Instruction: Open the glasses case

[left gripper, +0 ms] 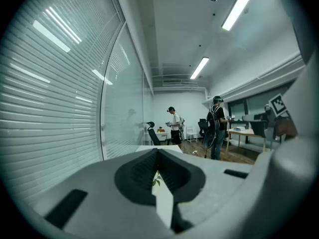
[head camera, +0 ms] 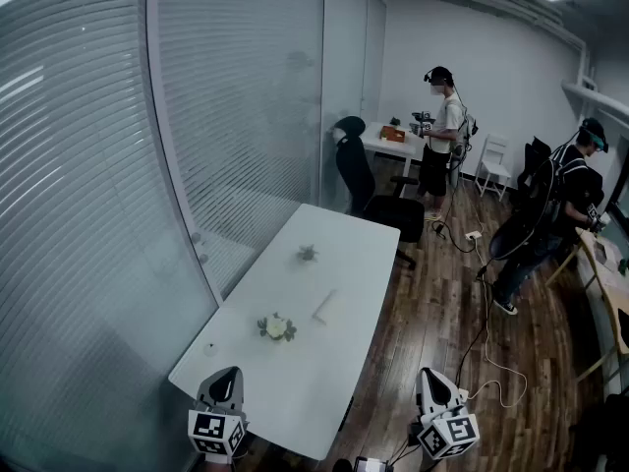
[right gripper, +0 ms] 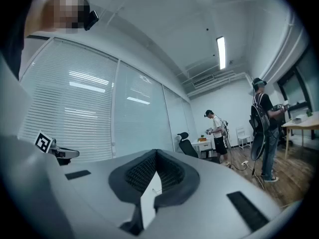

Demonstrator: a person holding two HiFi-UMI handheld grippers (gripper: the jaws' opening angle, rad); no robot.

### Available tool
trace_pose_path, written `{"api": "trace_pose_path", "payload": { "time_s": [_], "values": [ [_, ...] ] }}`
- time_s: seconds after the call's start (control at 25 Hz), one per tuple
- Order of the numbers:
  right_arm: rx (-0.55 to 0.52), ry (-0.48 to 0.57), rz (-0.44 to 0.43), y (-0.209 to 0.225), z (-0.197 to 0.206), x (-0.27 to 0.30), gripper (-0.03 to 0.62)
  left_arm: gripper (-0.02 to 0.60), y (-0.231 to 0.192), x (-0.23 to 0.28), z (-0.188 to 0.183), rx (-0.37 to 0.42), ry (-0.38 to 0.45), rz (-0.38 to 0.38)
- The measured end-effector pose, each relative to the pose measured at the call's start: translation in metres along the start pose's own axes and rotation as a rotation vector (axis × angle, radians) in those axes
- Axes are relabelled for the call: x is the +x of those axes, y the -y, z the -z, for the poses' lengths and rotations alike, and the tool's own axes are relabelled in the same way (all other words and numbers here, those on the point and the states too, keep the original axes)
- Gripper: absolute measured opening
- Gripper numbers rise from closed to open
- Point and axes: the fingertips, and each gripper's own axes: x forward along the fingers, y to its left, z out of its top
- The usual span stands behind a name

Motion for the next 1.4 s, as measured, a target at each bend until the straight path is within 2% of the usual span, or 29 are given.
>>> {"api": "trace_pose_path", "payload": {
  "time_s": [0.24,0.56,0.76,0.92,1.08,1.24,1.4],
  "values": [
    [-0.029,0.037,-0.011,0.004,-0.013,0.003,0.009,-0.006,0.012,0.011,-0.007,-0.003,0.034,0.008],
    [-0.022,0.013,-0.052,0.000,-0.009,-0.005,0.011,-0.006,0.025,-0.005,-0.017,0.007,0.012,0.001],
    [-0.125,-0.020,-0.071,0.001,0.003,-0.005,0.011,-0.006,0.045,0.000,-0.015,0.030,0.001,-0.002],
    [-0.083,0.010,-0.103,0.010,0.013,-0.011,0.011,-0.006,0.058,-0.002,-0.009,0.040,0.041,-0.065],
    [-0.050,-0.002,-0.147,0.018,0.027,0.001,0.011,-0.006,0.065,-0.008,0.000,0.061,0.012,-0.124],
    [0.032,-0.036,-0.160,0.021,0.035,0.003,0.011,-0.005,0.067,-0.011,0.002,0.047,-0.020,-0.151],
    [0.034,-0.081,-0.164,0.015,0.046,0.020,0.011,-0.006,0.060,0.003,0.008,0.037,-0.020,-0.139]
  ]
}}
